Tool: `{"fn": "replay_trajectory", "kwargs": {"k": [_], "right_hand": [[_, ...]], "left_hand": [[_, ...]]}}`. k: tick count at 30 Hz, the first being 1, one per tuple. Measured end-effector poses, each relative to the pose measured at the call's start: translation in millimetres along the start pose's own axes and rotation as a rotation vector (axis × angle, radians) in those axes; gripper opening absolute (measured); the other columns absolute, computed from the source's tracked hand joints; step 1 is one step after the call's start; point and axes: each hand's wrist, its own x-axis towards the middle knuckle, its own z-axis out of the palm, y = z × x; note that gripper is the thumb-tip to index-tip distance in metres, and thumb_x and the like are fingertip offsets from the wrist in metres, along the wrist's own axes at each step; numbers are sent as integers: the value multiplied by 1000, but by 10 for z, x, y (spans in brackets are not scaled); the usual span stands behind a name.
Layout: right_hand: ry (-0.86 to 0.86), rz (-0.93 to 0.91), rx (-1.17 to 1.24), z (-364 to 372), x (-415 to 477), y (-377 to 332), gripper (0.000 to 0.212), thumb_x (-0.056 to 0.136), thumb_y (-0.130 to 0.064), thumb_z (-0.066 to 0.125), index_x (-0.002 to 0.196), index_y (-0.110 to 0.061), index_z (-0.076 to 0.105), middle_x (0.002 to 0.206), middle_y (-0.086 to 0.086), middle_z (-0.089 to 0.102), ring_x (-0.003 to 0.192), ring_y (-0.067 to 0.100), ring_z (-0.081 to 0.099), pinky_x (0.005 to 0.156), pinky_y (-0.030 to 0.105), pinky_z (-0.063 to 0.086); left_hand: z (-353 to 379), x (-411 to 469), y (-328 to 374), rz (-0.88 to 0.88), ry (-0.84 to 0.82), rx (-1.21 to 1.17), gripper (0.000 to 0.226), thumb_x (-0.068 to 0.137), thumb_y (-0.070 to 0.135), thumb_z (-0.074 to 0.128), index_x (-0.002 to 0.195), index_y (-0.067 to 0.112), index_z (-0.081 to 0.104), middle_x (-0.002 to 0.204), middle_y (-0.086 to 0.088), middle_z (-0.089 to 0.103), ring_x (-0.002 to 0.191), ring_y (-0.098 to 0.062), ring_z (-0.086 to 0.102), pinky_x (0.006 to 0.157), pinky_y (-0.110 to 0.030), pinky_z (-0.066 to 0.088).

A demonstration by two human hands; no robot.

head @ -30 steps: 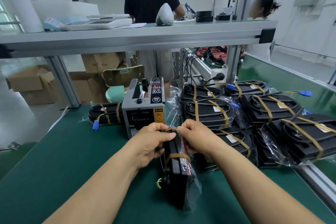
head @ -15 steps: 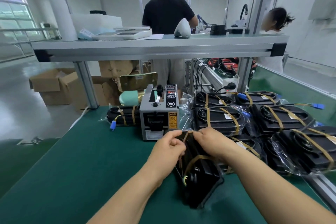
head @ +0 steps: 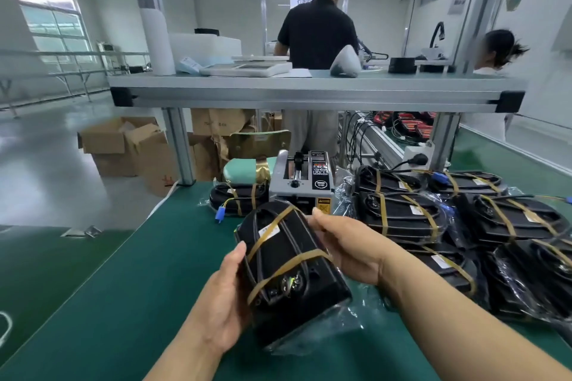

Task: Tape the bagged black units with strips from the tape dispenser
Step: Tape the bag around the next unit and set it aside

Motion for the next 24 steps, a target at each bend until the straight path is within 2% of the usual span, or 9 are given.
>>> {"fn": "replay_trajectory", "kwargs": {"k": [4, 6, 8, 10, 12, 14, 18, 21, 24], "right_hand": [[-105, -11, 182, 205, 304, 175, 69, 91, -65, 38, 119, -7, 63, 104, 17, 67, 87, 26, 69, 82, 40, 57], [-124, -28, 234, 418, 514, 271, 69, 87, -71, 39, 115, -11, 59, 102, 15, 59, 85, 23, 64, 79, 36, 57], [-107, -63, 263, 685, 748, 320, 59, 80, -73, 52, 102, -18, 60, 92, 7, 48, 79, 17, 55, 77, 31, 55], [-83, -94, 198, 910, 1013, 346, 56, 76, -64, 69, 111, -22, 59, 90, -2, 51, 81, 11, 55, 80, 30, 54], [-52, -98, 77, 1046, 1326, 389, 86, 71, -40, 83, 144, -26, 38, 112, -7, 63, 99, 10, 62, 87, 38, 55], [-19, -97, -53, 1164, 1649, 432, 105, 70, -20, 86, 150, -35, 19, 123, -5, 67, 109, 14, 64, 86, 41, 57], [185, -170, -104, 1329, 2396, 460, 87, 80, -3, 78, 147, -31, 31, 127, 2, 65, 110, 19, 65, 81, 34, 59], [341, -175, -146, 1389, 2868, 458, 82, 82, -6, 77, 149, -28, 35, 122, 0, 65, 110, 23, 65, 97, 43, 55], [415, -150, -194, 1408, 3224, 469, 69, 84, -9, 75, 145, -22, 45, 107, -6, 66, 110, 24, 65, 101, 44, 52]], "left_hand": [[-361, 50, 349, 156, 186, -105, 47, 98, 49, 44, 120, 16, 69, 119, -12, 70, 109, -28, 66, 88, -44, 52], [-514, 120, 548, 212, 275, -159, 40, 100, 46, 43, 117, 18, 66, 107, -6, 74, 93, -19, 70, 79, -39, 52], [-679, 227, 731, 234, 378, -195, 33, 99, 43, 48, 117, 19, 62, 99, -4, 74, 85, -17, 69, 73, -35, 52], [-853, 378, 914, 241, 455, -210, 32, 98, 41, 50, 119, 19, 60, 102, -5, 72, 87, -18, 67, 72, -35, 52], [-1004, 551, 1099, 244, 505, -208, 32, 99, 41, 49, 119, 19, 60, 109, -6, 71, 87, -18, 67, 70, -35, 52], [-1124, 734, 1272, 246, 537, -214, 34, 99, 41, 48, 123, 19, 60, 115, -7, 70, 89, -19, 67, 70, -36, 52], [-1356, 1148, 1522, 228, 587, -231, 40, 100, 38, 50, 132, 16, 58, 123, -8, 68, 105, -24, 65, 83, -41, 53], [-1536, 1442, 1669, 216, 618, -227, 38, 99, 35, 51, 131, 16, 58, 121, -9, 68, 103, -24, 64, 74, -40, 53], [-1722, 1720, 1768, 212, 664, -195, 33, 98, 31, 54, 126, 14, 59, 116, -10, 68, 97, -23, 65, 68, -40, 52]]}}
